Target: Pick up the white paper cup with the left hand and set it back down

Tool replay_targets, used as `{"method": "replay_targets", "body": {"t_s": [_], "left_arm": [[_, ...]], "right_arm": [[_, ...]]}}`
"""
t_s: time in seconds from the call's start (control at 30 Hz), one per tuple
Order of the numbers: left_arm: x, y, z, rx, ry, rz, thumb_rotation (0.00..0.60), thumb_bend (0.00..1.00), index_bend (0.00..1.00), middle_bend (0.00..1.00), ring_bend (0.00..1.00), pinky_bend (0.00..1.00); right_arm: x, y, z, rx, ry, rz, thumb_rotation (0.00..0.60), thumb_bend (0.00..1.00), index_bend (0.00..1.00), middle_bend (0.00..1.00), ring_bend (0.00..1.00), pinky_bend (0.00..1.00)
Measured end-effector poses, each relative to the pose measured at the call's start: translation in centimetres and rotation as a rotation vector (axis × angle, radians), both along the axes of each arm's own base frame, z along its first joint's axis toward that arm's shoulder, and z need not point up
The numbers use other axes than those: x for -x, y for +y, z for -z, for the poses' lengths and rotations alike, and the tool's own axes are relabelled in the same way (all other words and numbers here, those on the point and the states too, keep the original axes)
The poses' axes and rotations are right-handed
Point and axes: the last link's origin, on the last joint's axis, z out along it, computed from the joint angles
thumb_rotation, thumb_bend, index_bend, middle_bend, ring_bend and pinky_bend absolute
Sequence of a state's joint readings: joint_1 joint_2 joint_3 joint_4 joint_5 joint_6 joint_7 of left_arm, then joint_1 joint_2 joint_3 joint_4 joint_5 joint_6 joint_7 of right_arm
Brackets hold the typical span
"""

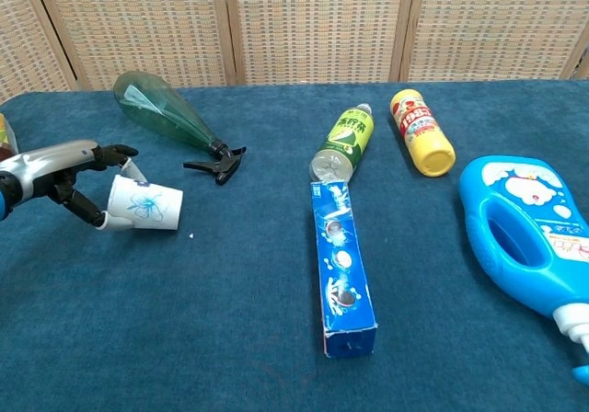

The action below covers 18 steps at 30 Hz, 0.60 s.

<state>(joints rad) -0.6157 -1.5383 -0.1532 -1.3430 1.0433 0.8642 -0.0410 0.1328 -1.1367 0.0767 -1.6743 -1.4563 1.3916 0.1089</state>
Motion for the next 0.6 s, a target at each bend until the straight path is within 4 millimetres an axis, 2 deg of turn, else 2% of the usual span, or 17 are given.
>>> {"method": "replay_targets", "body": {"t_s": [0.13, 0.2, 0.33, 0.6], "left_arm": [[0.9, 0.0, -0.8, -0.014, 0.057, -0.01, 0.588, 0.21, 0.16, 0.0, 0.0, 0.0], [1.1, 0.0, -1.3, -0.018, 0.07, -0.016, 0.564, 0.2, 0.13, 0.0, 0.0, 0.0], [0.4, 0.1, -2.1, -0.024, 0.09, 0.003, 0.52, 0.2, 0.1, 0.0, 0.0, 0.0], [-1.9, 0.5, -3.0, -0.013, 0.165, 0.017, 0.521, 0.21, 0.1, 0.0, 0.0, 0.0]], "right_arm": [[-0.1, 0.0, 0.1, -0.004, 0.001, -0.004, 0.6, 0.09, 0.0, 0.0, 0.0, 0.0], [-0.1, 0.0, 0.1, -0.005, 0.003, -0.005, 0.6, 0.09, 0.0, 0.0, 0.0, 0.0], [-0.2, 0.0, 0.1, 0.002, 0.001, -0.006, 0.6, 0.09, 0.0, 0.0, 0.0, 0.0], [-0.2, 0.0, -0.1, 0.006, -0.005, -0.009, 0.6, 0.09, 0.0, 0.0, 0.0, 0.0]]}}
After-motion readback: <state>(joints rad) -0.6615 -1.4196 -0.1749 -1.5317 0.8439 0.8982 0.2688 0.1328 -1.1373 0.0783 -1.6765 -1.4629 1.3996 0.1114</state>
